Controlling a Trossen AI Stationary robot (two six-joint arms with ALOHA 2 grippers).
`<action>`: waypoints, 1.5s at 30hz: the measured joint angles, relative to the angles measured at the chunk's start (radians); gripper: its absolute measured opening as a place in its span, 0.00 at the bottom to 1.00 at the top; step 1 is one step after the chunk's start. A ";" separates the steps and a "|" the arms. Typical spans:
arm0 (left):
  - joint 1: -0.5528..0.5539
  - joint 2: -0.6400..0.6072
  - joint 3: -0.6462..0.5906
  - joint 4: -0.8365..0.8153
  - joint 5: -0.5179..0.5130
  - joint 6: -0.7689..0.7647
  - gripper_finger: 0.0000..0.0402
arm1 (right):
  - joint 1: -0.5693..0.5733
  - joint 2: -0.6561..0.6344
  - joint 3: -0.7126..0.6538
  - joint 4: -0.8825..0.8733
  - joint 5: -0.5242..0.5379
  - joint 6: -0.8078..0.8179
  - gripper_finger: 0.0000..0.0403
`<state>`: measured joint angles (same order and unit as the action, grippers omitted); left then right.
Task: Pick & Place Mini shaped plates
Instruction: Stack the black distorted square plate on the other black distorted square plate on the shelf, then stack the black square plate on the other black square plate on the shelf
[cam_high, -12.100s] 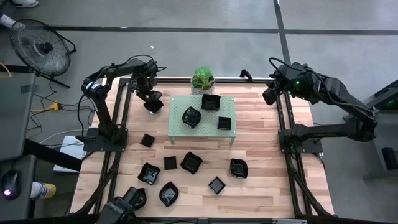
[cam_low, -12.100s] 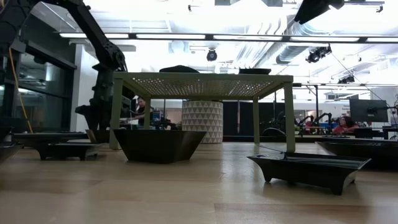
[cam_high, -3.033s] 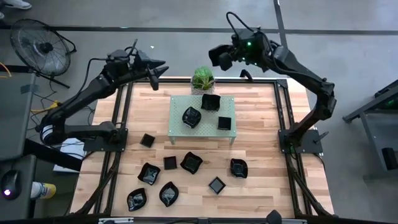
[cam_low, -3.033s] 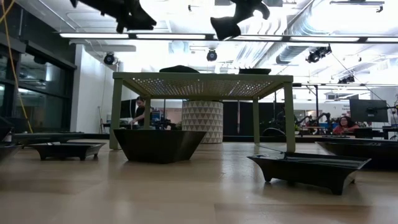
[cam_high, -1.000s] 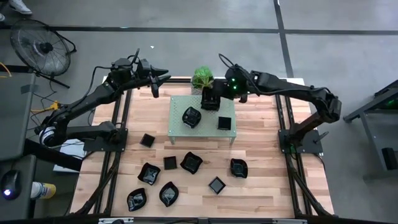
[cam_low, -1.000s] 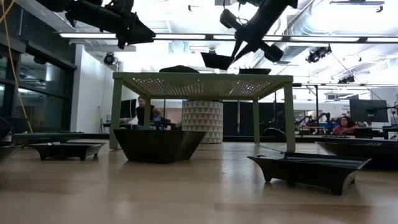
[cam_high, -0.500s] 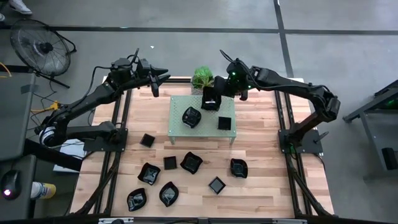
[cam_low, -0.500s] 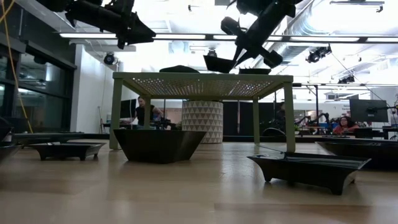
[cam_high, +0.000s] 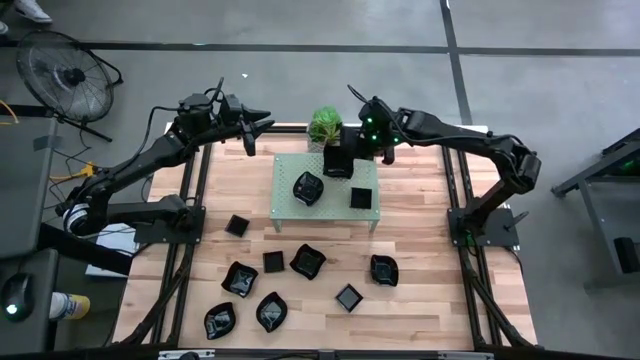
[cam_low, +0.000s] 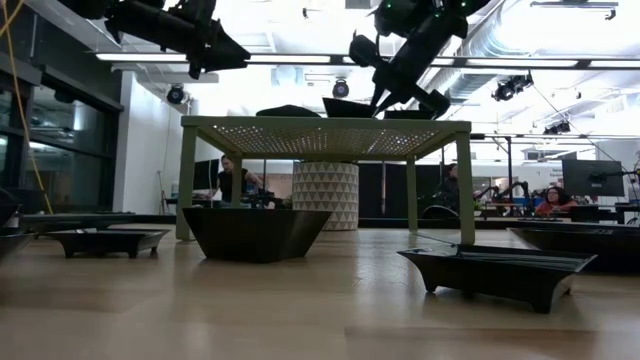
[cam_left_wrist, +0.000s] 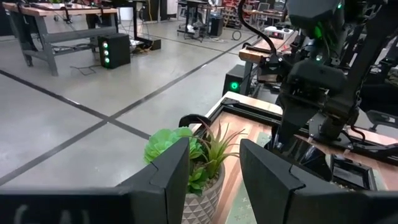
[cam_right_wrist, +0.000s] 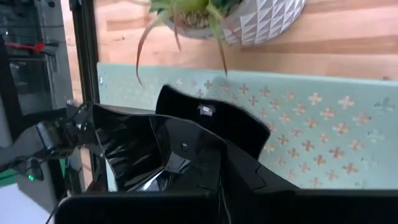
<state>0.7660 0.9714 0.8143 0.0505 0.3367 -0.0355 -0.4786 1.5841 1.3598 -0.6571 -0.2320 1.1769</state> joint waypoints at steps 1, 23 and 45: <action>0.000 0.000 0.000 0.000 0.000 0.000 0.35 | 0.000 0.000 0.000 0.000 -0.004 0.000 0.01; 0.000 -0.012 0.001 0.003 -0.014 -0.026 0.35 | -0.008 -0.059 0.000 -0.041 -0.011 -0.076 0.33; 0.000 -0.071 0.011 -0.452 -0.033 -0.262 0.35 | -0.256 -0.399 0.000 -0.100 0.263 -0.604 0.38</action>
<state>0.7658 0.9000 0.8250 -0.4018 0.3036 -0.2979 -0.7341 1.1856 1.3602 -0.7575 0.0313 0.5727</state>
